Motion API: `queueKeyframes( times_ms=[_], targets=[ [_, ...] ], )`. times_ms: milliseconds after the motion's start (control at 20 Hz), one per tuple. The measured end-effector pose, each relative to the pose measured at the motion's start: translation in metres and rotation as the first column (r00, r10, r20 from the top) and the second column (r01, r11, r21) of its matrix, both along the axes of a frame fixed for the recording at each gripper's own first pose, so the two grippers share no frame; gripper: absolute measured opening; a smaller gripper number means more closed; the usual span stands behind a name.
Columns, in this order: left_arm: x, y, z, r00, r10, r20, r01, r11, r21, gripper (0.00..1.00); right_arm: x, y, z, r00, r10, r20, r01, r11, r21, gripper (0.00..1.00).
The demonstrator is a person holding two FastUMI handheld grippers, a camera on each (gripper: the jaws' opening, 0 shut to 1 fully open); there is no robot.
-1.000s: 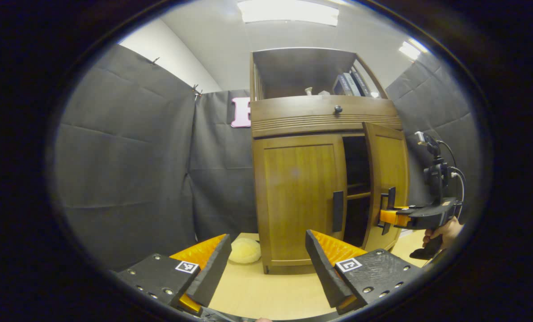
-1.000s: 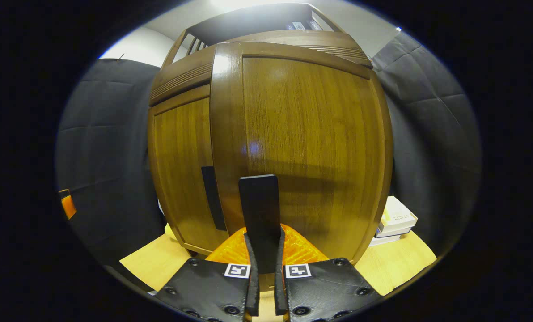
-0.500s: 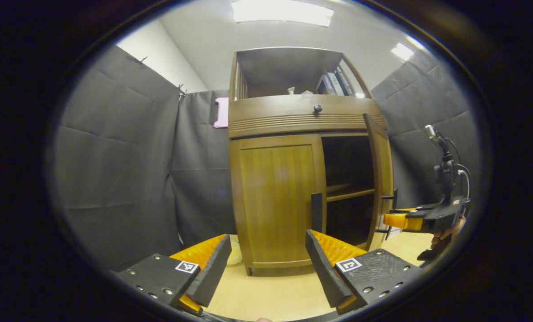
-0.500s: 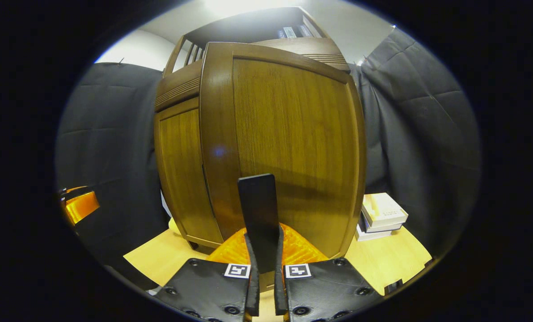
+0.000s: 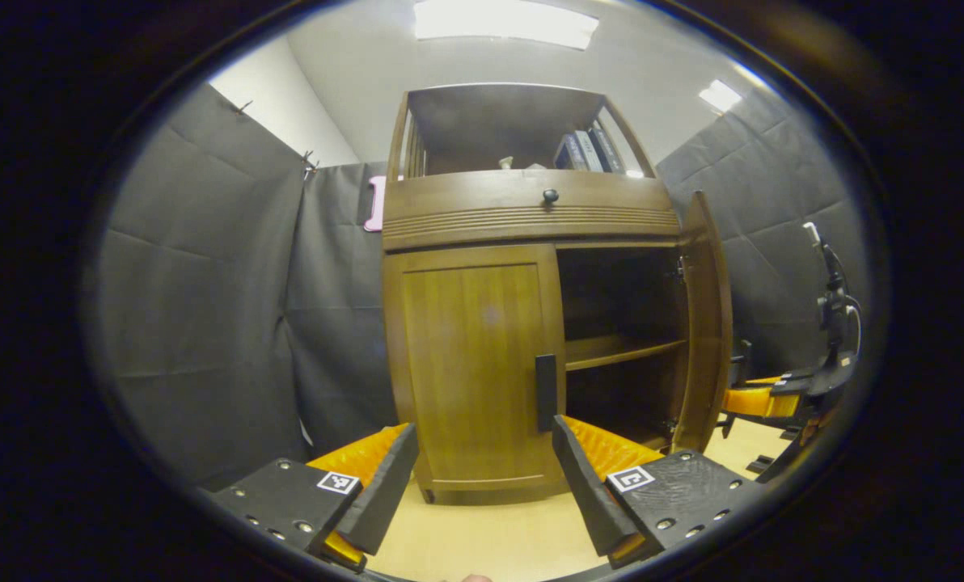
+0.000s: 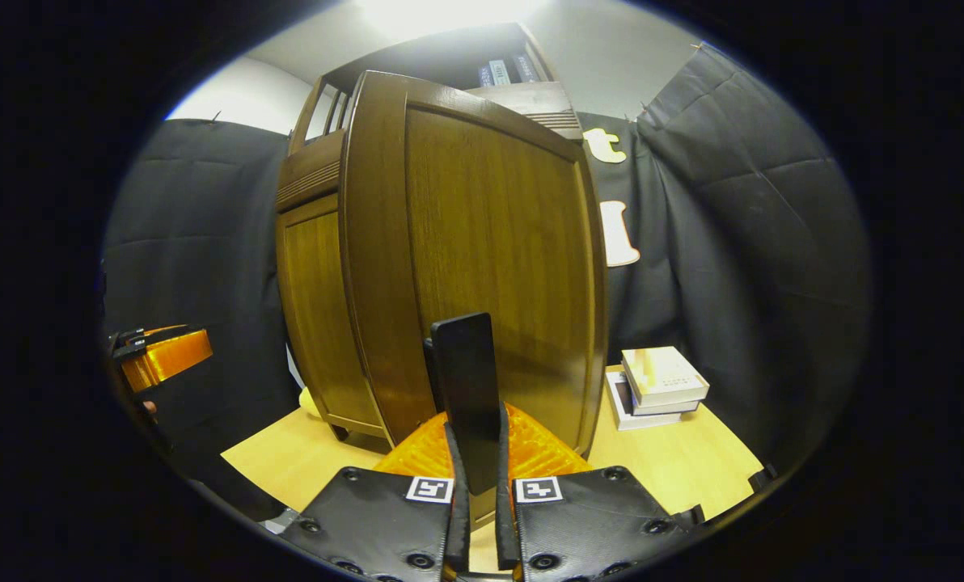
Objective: Open the right door of the double-door shoe cabinet with the right hand, and open the left door with the left hand.
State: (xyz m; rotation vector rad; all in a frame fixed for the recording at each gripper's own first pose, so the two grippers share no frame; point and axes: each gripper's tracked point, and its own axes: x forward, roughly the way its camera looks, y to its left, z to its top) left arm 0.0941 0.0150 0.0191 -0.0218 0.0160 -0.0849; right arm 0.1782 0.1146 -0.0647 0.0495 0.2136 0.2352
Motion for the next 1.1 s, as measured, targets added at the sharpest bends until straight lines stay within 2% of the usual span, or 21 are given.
queueKeyframes(
  times_ms=[150,450,800,1000,1100],
  targets=[
    [0.002,-0.002,0.000,0.999,-0.036,0.003,0.036,0.999,-0.001,0.96,-0.007,-0.024,0.003,0.999,-0.034,0.000,0.034,0.999,0.003,0.12],
    [0.005,-0.002,0.003,0.994,-0.110,0.027,0.110,0.994,-0.021,0.96,-0.013,-0.065,0.002,0.996,-0.086,-0.006,0.086,0.996,0.029,0.14],
    [0.009,-0.007,0.000,0.991,-0.134,0.019,0.135,0.991,-0.009,0.94,-0.009,-0.112,0.003,0.992,-0.129,-0.013,0.129,0.988,0.087,0.13],
    [0.010,-0.008,-0.002,0.990,-0.136,0.021,0.136,0.991,0.005,0.96,-0.006,-0.129,0.003,0.994,-0.108,-0.012,0.109,0.989,0.096,0.05],
    [0.009,-0.009,-0.002,0.990,-0.137,0.021,0.136,0.991,0.013,0.96,-0.006,-0.137,0.003,0.996,-0.092,-0.004,0.092,0.992,0.084,0.04]
  ],
)
